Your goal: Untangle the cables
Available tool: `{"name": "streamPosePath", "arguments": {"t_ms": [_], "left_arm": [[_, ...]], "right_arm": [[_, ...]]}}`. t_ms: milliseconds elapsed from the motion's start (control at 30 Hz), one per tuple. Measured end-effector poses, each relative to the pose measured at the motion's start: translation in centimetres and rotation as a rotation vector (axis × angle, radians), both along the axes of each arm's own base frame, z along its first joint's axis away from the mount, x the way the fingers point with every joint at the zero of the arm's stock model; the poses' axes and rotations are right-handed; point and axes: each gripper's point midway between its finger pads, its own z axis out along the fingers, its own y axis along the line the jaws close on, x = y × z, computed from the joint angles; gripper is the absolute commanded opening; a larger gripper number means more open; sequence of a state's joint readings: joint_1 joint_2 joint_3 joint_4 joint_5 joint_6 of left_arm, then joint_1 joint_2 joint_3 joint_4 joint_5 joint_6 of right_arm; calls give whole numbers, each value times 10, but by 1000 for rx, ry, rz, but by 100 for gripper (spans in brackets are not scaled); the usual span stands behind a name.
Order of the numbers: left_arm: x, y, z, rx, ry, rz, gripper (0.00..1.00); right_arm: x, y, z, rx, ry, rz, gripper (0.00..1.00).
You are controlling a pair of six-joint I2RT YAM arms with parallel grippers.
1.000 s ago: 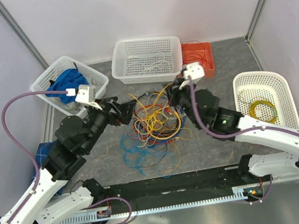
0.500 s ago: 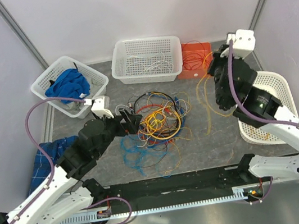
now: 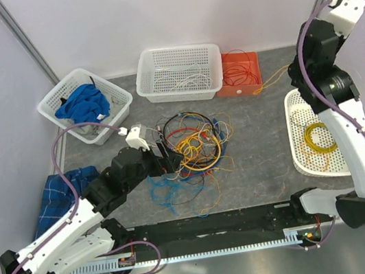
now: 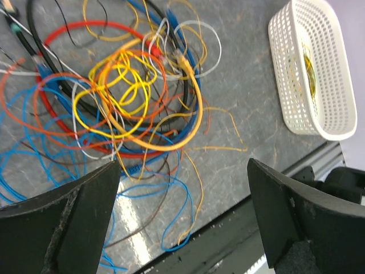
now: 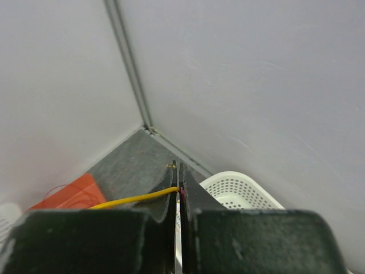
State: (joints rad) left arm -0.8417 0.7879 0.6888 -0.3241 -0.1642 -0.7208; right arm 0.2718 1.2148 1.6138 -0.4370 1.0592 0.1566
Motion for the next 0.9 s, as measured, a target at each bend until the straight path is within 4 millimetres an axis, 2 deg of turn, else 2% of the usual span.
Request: {"name": "streamPosePath", "arguments": {"t_ms": [200, 333, 467, 733, 800, 900], "left_arm": [[-10, -5, -16, -12, 67, -34, 100], [-17, -6, -26, -17, 97, -50, 100], [-21, -6, -33, -18, 120, -62, 100], [-28, -6, -35, -44, 134, -77, 100], [-29, -6, -36, -49, 138, -79, 100], [-32, -5, -38, -57, 146, -84, 100]], "right_arm": [[15, -44, -41, 63, 73, -106, 0], [9, -75, -74, 114, 111, -190, 0], [0, -97, -110, 150, 165, -264, 0], [-21, -127, -160, 211, 218, -370, 0], [-26, -132, -180, 234, 247, -388, 0], [-38, -135, -226, 287, 321, -407, 0]]}}
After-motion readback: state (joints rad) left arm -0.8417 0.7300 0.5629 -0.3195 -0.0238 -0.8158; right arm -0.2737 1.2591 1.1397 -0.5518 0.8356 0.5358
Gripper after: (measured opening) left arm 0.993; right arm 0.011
